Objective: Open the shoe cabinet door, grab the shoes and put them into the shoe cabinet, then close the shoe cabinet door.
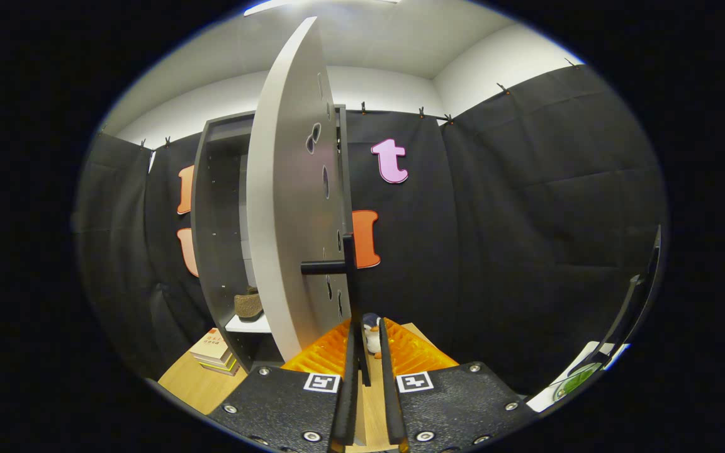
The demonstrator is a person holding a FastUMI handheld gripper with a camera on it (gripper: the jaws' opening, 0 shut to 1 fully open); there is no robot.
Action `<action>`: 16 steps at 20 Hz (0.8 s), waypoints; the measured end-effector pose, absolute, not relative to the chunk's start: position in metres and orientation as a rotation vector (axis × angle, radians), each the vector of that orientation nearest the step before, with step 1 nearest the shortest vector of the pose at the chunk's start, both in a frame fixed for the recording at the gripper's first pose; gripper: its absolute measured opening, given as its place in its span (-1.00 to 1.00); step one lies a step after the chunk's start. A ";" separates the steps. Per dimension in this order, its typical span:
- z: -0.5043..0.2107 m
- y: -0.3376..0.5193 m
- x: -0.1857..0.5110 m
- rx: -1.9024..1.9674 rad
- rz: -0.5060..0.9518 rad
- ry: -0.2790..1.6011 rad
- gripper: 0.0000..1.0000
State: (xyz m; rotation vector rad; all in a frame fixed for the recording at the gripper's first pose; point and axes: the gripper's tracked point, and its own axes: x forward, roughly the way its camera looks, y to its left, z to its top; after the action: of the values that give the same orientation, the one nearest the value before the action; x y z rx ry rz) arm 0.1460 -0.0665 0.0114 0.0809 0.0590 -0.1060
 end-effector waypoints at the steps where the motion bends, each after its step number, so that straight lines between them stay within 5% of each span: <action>1: 0.011 -0.067 0.146 0.082 -0.096 0.068 -0.63; 16: 0.015 -0.095 0.115 0.005 -0.177 0.086 -0.71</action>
State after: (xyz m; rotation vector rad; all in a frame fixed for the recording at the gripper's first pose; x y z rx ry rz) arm 0.1151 -0.0952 0.0153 0.0051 0.0856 -0.1767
